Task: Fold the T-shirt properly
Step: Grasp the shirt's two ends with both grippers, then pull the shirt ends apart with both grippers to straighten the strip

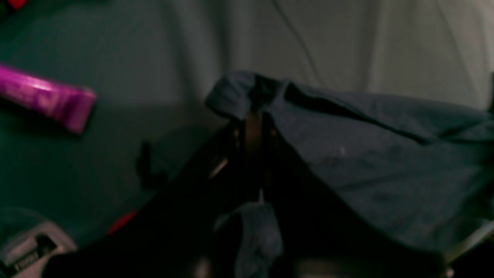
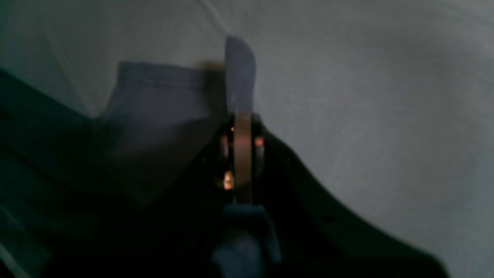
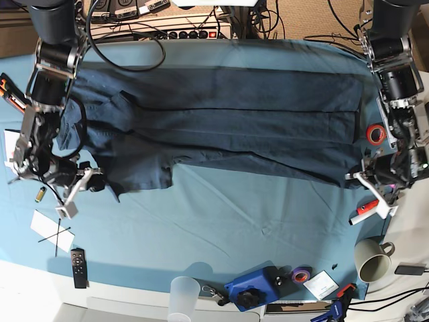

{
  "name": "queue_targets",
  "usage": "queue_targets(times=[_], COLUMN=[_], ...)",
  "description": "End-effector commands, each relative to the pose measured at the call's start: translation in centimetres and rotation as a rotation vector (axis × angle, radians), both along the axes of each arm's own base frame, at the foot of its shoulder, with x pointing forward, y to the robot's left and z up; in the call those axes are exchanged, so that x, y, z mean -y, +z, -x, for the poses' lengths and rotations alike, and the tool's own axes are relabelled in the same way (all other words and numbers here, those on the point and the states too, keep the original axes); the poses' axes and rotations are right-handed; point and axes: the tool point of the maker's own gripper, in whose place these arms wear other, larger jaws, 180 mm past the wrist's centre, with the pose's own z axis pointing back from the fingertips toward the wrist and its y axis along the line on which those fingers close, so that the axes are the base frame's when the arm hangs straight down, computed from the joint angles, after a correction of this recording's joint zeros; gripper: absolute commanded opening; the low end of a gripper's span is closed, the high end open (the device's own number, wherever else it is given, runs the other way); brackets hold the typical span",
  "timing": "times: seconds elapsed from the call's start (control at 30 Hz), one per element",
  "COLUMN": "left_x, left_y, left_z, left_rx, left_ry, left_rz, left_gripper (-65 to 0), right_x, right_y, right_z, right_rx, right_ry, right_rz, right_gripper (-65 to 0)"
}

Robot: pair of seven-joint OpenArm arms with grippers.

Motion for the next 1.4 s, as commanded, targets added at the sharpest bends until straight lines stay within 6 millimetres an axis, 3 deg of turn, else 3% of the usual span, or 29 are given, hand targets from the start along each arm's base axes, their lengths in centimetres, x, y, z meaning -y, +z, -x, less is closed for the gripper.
queue_targets(times=[0.0,0.27,0.4,0.63,0.9,1.13,1.27,1.37], left_x=[-0.8,0.2,0.5,1.1,1.5,1.5,1.5,1.4], left_y=[2.3,1.1,0.5,2.1,2.2,2.4,2.4,2.3], left_z=[-0.9,2.7,4.0,5.3,6.8,6.5,6.5,6.6], left_rx=[0.077,0.066,0.051,0.113,0.125,0.142,0.144,0.144], left_ry=[-0.005,-0.047,-0.058,-0.118,-0.156,-0.15,-0.155,-0.163], left_rz=[0.005,0.156,0.154,0.069,0.027,0.029,0.026,0.013], left_gripper=[-65.0,-65.0,-65.0,-65.0,-65.0,-65.0,-65.0,-65.0], right_x=[0.6,1.3,2.0,3.6,6.0,5.7,5.7,5.7], right_y=[3.0,4.8,4.7,4.5,6.4,6.0,5.8,6.0], right_z=[-1.1,2.4,4.3,7.2,9.3,9.5,9.6,9.4], right_rx=[0.097,0.145,0.153,0.167,0.211,0.189,0.181,0.192], right_ry=[-0.008,-0.011,-0.032,-0.092,-0.164,-0.151,-0.149,-0.151], right_rz=[-0.009,0.011,0.008,-0.037,-0.03,-0.026,-0.024,-0.026], right_gripper=[-65.0,-65.0,-65.0,-65.0,-65.0,-65.0,-45.5,-43.8])
